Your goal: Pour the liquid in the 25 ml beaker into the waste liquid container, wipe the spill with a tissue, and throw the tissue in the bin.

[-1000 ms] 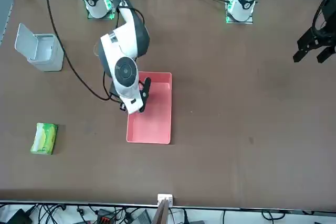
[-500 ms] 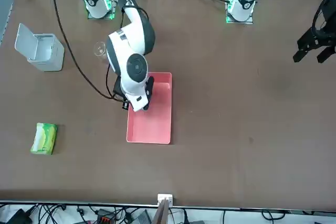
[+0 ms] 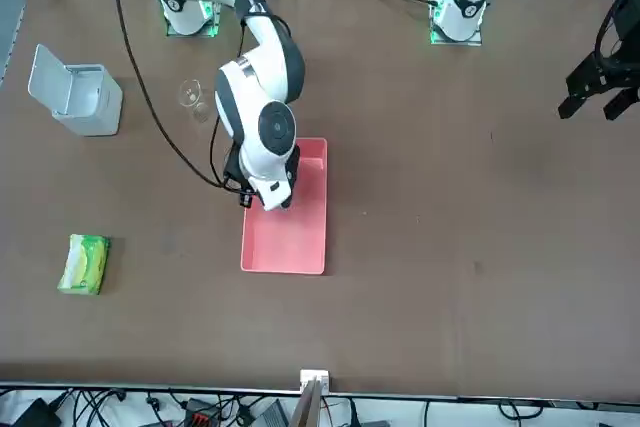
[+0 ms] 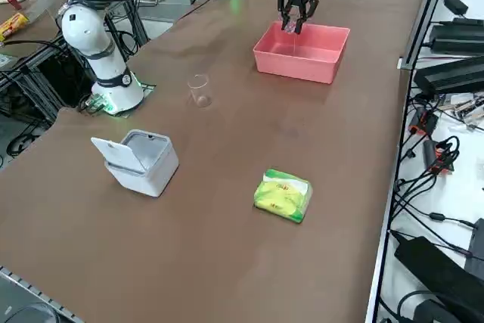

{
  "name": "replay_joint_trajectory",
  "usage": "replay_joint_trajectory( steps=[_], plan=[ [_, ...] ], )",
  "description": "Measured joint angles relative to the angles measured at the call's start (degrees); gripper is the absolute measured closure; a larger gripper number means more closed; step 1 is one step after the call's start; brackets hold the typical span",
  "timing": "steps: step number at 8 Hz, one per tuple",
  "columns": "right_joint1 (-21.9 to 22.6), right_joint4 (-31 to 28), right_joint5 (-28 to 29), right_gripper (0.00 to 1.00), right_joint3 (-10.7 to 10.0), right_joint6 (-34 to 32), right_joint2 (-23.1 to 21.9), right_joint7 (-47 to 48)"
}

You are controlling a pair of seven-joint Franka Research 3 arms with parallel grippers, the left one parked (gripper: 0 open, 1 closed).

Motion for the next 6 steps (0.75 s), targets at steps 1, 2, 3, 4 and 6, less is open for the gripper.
replay_joint_trajectory(
  steps=[1, 2, 3, 4, 6],
  plan=[
    [0.4, 0.1, -1.2, 0.53, 0.0, 0.0, 0.3, 0.1],
    [0.9, 0.2, -2.1, 0.53, 0.0, -0.1, 0.6, 0.2],
    [1.4, 0.3, -3.0, 0.53, 0.0, -0.3, 0.8, 0.2],
    [1.8, 0.4, -4.0, 0.53, 0.0, -0.7, 1.0, 0.3],
    [2.5, 0.4, -5.8, 0.53, 0.0, -0.8, 1.6, 0.3]
  ],
)
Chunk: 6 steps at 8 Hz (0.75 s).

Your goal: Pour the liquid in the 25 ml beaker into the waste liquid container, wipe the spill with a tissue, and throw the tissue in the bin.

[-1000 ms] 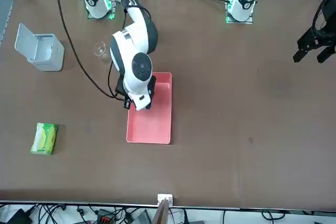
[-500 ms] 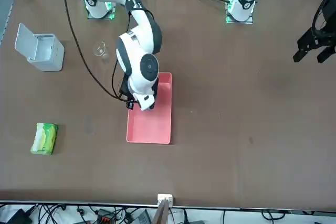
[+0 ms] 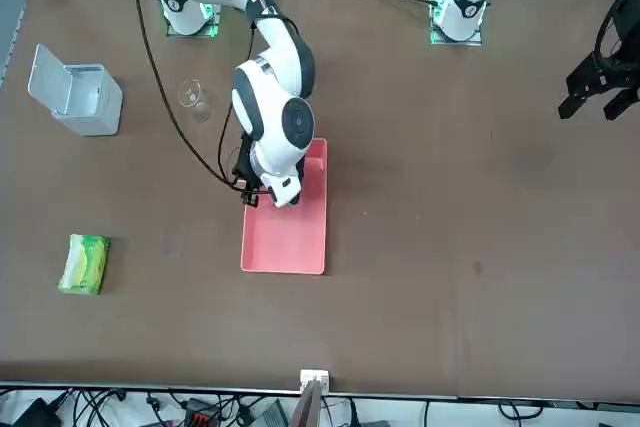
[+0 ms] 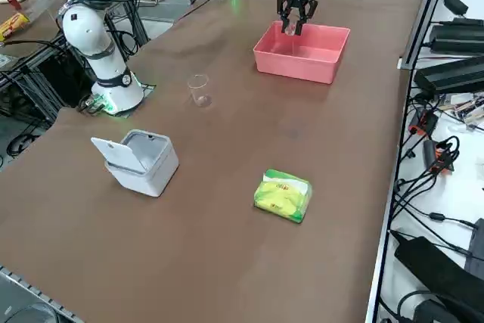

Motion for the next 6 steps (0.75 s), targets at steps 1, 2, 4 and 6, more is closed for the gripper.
replay_joint_trajectory(
  steps=[1, 2, 4, 6],
  plan=[
    [0.4, 0.0, -0.4, 0.53, 0.0, -0.1, 0.3, 0.0],
    [0.7, 0.1, -0.8, 0.53, 0.0, -0.3, 0.5, 0.0],
    [1.5, 0.2, -2.1, 0.53, 0.0, -0.7, 1.0, 0.0],
    [2.1, 0.2, -2.7, 0.53, 0.0, -1.0, 1.4, 0.1]
  ],
)
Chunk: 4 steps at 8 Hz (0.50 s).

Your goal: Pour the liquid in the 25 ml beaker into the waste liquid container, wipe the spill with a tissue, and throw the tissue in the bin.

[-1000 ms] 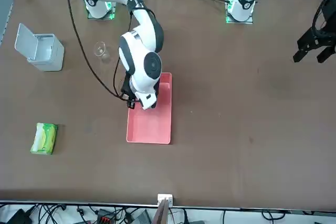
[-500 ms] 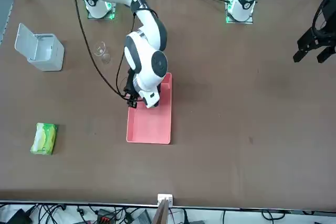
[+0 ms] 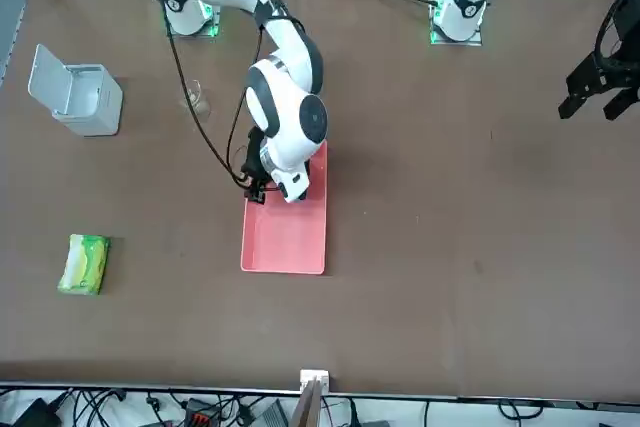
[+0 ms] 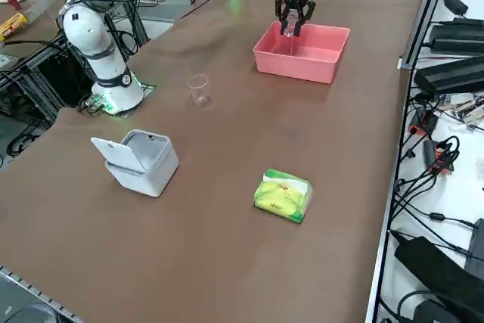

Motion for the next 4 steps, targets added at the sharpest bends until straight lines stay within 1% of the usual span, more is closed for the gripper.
replay_joint_trajectory(
  steps=[4],
  plan=[
    [1.3, 0.0, -2.4, 0.53, 0.0, -2.7, 0.1, 0.1]
  ],
)
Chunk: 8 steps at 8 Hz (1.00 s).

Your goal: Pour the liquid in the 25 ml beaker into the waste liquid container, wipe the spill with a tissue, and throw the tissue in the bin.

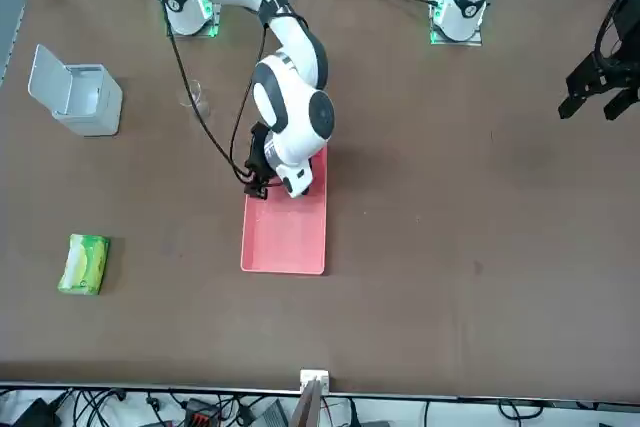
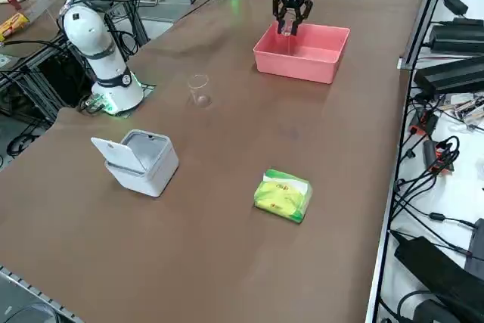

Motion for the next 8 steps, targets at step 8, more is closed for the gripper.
replay_joint_trajectory(
  steps=[8],
  plan=[
    [2.1, 0.0, -0.6, 0.53, -0.3, -3.0, 0.9, 2.5]
  ],
)
